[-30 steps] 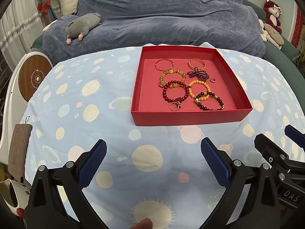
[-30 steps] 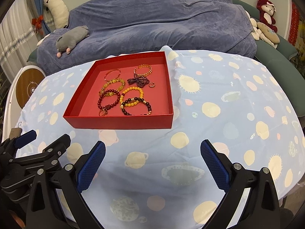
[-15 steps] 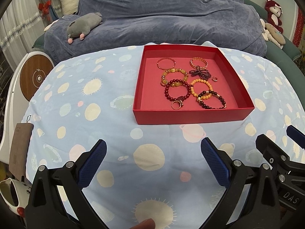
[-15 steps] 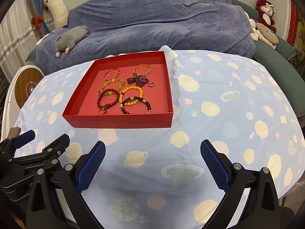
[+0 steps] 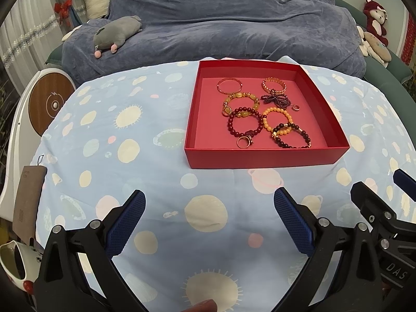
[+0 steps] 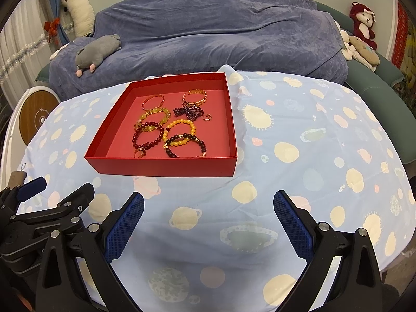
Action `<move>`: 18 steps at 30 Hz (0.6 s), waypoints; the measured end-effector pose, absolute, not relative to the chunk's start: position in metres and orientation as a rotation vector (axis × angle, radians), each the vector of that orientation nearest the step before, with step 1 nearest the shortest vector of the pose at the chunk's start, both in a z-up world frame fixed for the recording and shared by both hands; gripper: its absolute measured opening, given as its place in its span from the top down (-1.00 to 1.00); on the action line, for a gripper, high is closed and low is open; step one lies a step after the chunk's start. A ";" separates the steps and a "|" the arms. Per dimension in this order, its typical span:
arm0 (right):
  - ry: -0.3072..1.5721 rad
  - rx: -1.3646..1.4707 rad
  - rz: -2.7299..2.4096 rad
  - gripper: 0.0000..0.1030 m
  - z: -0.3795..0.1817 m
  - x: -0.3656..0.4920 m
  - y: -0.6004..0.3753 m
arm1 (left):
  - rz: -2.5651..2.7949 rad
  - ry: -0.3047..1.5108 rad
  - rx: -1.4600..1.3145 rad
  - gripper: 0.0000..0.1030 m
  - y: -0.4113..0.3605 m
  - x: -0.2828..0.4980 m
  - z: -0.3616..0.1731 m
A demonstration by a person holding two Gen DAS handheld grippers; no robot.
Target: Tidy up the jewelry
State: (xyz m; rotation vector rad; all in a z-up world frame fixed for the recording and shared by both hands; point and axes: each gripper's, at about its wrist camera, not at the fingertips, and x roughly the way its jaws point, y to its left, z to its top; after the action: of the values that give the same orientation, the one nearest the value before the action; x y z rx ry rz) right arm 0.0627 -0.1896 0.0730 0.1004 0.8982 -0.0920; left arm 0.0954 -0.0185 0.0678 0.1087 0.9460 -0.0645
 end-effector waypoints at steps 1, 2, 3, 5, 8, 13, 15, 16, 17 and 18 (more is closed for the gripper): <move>0.898 0.100 -0.093 -0.87 0.073 0.063 -0.189 | -0.063 0.947 0.109 -0.84 -0.018 0.095 0.068; 0.897 0.101 -0.093 -0.87 0.073 0.063 -0.189 | -0.061 0.947 0.108 -0.84 -0.018 0.095 0.068; 0.897 0.101 -0.093 -0.87 0.073 0.062 -0.189 | -0.060 0.947 0.108 -0.84 -0.018 0.095 0.067; 0.897 0.100 -0.093 -0.87 0.073 0.062 -0.188 | -0.058 0.949 0.109 -0.84 -0.018 0.096 0.067; 0.896 0.098 -0.094 -0.87 0.073 0.062 -0.188 | -0.057 0.951 0.109 -0.84 -0.018 0.096 0.066; 0.896 0.098 -0.094 -0.87 0.073 0.063 -0.188 | -0.053 0.955 0.108 -0.84 -0.018 0.097 0.065; 0.897 0.098 -0.094 -0.87 0.073 0.063 -0.188 | -0.053 0.956 0.109 -0.84 -0.018 0.097 0.064; 0.897 0.098 -0.094 -0.87 0.073 0.063 -0.188 | -0.052 0.957 0.110 -0.84 -0.018 0.097 0.064; 0.896 0.097 -0.095 -0.87 0.073 0.063 -0.188 | -0.051 0.957 0.110 -0.84 -0.018 0.097 0.064; 0.896 0.097 -0.094 -0.87 0.073 0.063 -0.188 | -0.051 0.959 0.110 -0.84 -0.018 0.097 0.063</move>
State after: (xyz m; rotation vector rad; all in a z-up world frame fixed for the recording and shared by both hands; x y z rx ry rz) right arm 0.0628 -0.1878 0.0727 0.0967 0.8963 -0.0944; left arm 0.0973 -0.0176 0.0634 0.1096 0.9587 -0.0508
